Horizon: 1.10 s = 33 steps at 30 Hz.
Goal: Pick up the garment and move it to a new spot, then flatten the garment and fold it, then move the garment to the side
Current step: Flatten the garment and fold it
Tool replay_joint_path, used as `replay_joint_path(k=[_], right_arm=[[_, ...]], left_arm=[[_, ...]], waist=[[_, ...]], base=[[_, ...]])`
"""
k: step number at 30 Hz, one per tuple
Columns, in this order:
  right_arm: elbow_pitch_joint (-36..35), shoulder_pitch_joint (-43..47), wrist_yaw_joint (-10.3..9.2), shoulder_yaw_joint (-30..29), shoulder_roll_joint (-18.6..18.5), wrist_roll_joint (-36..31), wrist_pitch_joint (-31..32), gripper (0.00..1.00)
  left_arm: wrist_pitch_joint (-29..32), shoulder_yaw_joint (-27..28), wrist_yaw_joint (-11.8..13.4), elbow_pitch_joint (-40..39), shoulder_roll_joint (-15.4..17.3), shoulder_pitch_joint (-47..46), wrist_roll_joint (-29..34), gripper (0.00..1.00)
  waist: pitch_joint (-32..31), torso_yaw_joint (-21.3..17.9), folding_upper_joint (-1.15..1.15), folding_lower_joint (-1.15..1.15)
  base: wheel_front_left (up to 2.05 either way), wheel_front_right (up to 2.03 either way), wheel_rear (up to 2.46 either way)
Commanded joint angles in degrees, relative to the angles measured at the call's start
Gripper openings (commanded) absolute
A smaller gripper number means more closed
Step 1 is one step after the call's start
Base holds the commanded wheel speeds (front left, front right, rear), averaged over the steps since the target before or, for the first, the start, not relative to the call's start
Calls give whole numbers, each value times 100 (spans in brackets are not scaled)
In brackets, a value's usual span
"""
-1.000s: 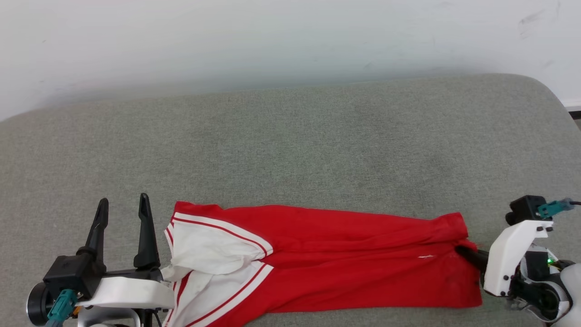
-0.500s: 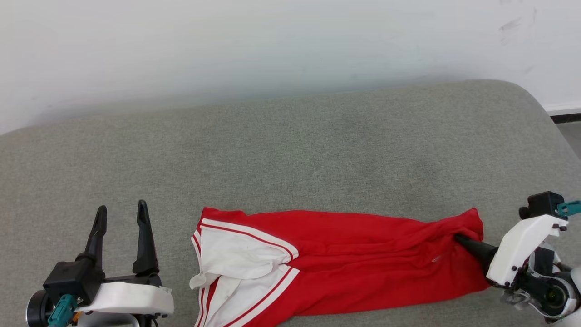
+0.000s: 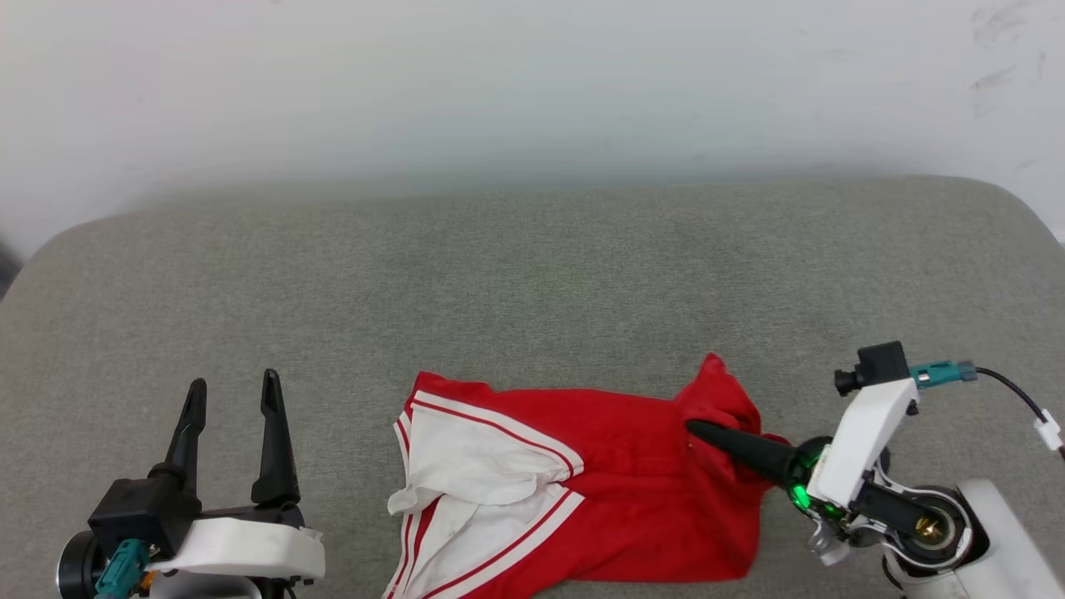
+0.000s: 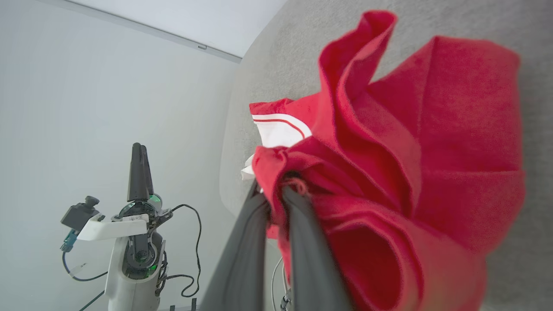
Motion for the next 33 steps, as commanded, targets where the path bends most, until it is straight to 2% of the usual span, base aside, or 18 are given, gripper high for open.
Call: replay_joint_path(k=[1, 5, 14, 26, 27, 28, 29, 33], right_arm=[[-22, -102, 0, 39, 120, 104, 55, 0], [-9, -209, -1, 220, 428, 267, 214, 0], [54, -621, 0, 903, 894, 13, 182, 0], [-24, -956, 0, 1889, 1047, -119, -68, 0], [-23, -973, 0, 1933, 1025, -157, -155, 18], [-32, -984, 0, 1988, 1019, -172, -236, 48], [-60, -996, 0, 2041, 1007, -205, -323, 100], [-324, -1078, -1, 2236, 847, -243, -647, 100]], left_arm=[[3, 7, 4, 5, 12, -33, -13, 100], [-5, -8, 5, 7, -15, -68, -16, 100], [-30, -84, -59, 45, -144, -310, 34, 100], [-58, -108, -252, 282, -479, -689, 227, 100], [-58, -94, -270, 290, -506, -706, 257, 100], [-58, -85, -291, 303, -525, -720, 287, 100], [-58, -73, -314, 324, -540, -725, 303, 100], [-54, -4, -370, 412, -546, -710, 374, 100]], waist=[[19, 95, 0, 0], [77, 241, 0, 0], [494, 535, 0, 0], [1063, 716, 0, 0], [1074, 703, 0, 0], [1075, 682, 0, 0], [1064, 657, 0, 0], [945, 535, 0, 0]], base=[[0, 0, 0], [0, 0, 0], [0, 0, 0], [0, 0, 0], [0, 0, 0], [0, 0, 0], [0, 0, 0], [0, 0, 0]])
